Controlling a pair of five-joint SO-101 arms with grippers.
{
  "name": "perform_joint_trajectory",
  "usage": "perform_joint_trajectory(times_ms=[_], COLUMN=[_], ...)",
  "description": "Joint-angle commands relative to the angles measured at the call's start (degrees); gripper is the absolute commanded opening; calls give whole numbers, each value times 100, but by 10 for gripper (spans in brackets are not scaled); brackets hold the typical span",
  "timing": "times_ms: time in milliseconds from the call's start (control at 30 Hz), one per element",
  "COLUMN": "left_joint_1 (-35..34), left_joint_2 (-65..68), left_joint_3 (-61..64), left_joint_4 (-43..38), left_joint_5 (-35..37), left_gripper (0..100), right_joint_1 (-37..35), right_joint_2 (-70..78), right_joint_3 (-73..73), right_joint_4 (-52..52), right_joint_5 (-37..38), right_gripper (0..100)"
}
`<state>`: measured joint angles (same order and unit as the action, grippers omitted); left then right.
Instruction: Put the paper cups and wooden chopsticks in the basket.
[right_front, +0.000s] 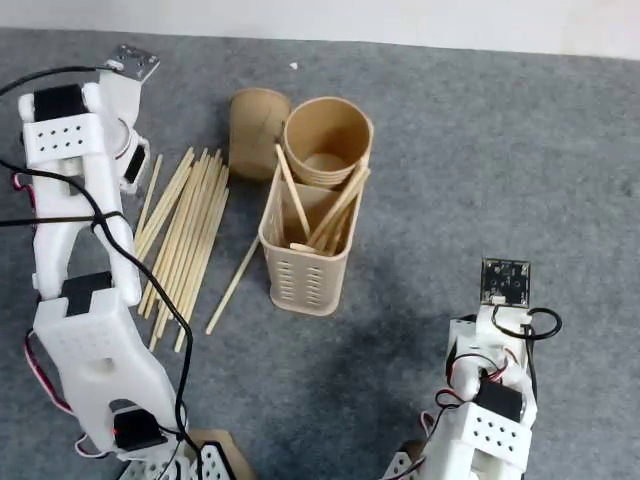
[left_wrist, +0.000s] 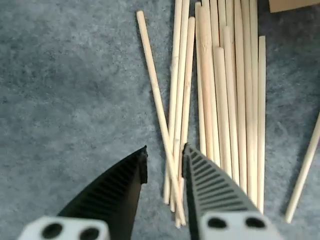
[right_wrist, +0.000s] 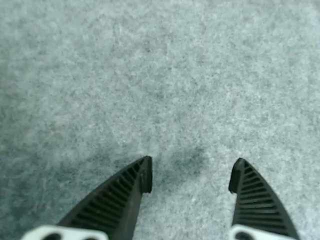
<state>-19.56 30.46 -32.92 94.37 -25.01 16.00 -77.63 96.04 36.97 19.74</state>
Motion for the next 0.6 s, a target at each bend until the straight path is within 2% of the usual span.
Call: perform_joint_trajectory(times_ms=[0,567], left_joint_1=[-13,-31], left_joint_2=[286,1218], left_joint_3=[127,303], left_joint_4=[-273,-967], left_joint_5=[53,35], left_gripper=[161,160], right_joint_1=[-66,-66], right_joint_2=[-75,-75], right_joint_3=[180,180], right_joint_4=[-101,-101], right_joint_5=[44,44], right_gripper=[260,260])
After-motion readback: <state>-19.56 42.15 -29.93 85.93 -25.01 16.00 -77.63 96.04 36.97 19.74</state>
